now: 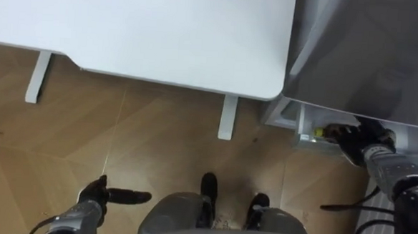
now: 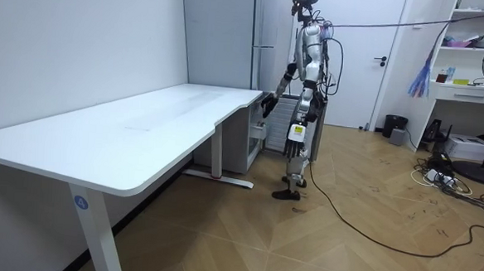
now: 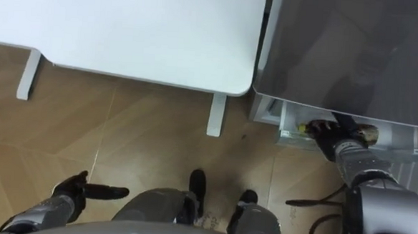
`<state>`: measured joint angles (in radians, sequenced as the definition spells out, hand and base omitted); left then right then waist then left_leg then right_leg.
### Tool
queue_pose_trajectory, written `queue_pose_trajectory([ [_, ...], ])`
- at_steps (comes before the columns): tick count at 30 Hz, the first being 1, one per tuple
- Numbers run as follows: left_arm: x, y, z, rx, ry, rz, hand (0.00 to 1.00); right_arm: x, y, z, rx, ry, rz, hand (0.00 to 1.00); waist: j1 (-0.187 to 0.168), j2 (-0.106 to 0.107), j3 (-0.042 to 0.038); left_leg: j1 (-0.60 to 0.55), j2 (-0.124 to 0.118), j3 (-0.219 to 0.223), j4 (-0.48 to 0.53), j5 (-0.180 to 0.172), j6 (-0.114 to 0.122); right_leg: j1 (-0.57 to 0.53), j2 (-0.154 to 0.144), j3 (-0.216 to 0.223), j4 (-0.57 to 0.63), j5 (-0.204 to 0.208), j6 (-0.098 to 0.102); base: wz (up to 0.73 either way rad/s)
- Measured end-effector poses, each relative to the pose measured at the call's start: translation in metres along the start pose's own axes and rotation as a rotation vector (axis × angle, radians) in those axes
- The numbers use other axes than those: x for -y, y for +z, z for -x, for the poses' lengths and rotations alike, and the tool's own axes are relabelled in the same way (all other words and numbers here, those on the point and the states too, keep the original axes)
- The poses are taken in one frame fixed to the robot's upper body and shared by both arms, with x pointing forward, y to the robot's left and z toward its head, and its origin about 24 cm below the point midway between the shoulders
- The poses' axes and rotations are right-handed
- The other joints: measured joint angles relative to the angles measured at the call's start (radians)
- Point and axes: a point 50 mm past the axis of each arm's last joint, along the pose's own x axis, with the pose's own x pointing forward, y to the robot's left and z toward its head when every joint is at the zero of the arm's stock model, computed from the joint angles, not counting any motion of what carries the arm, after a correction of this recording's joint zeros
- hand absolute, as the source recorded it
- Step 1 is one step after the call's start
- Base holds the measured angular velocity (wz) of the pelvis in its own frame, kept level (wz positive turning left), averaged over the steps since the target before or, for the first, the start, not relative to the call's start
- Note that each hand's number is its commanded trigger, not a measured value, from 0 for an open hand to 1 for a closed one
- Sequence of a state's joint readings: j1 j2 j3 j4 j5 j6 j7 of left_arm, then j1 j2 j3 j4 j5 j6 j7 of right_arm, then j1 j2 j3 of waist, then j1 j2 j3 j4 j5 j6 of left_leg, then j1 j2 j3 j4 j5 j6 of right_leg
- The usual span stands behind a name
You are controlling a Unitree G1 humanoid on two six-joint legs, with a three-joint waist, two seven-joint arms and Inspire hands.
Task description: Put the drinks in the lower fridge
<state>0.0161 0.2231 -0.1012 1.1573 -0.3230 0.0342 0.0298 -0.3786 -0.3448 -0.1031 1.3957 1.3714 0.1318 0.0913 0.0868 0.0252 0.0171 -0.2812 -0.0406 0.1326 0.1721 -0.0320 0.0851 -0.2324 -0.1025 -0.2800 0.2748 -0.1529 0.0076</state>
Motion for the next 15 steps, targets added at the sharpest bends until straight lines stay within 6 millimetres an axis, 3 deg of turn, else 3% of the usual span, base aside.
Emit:
queue_pose_trajectory([
  [6,-0.005,-0.009,0.002,-0.014,0.017,0.044,0.0,0.023,-0.003,0.004,-0.006,-0.023,-0.006,0.0,-0.006,-0.009,-0.0033,0.061,0.0,0.001,-0.008,-0.012,-0.003,0.068,0.005,0.001,-0.028,0.001,0.003,-0.01],
  [12,-0.016,-0.032,0.007,-0.059,0.056,0.087,0.0,0.048,-0.001,0.011,0.021,-0.049,-0.057,0.0,-0.029,-0.023,-0.0154,0.107,0.006,0.006,-0.008,-0.035,-0.008,0.13,0.018,0.009,-0.071,0.007,0.009,-0.05],
  [15,-0.02,-0.042,0.01,-0.081,0.077,0.117,0.0,0.061,0.0,0.015,0.035,-0.067,-0.077,0.0,-0.045,-0.035,-0.0158,0.132,0.006,0.003,-0.008,-0.044,-0.011,0.163,0.019,0.005,-0.077,0.005,0.009,0.0],
])
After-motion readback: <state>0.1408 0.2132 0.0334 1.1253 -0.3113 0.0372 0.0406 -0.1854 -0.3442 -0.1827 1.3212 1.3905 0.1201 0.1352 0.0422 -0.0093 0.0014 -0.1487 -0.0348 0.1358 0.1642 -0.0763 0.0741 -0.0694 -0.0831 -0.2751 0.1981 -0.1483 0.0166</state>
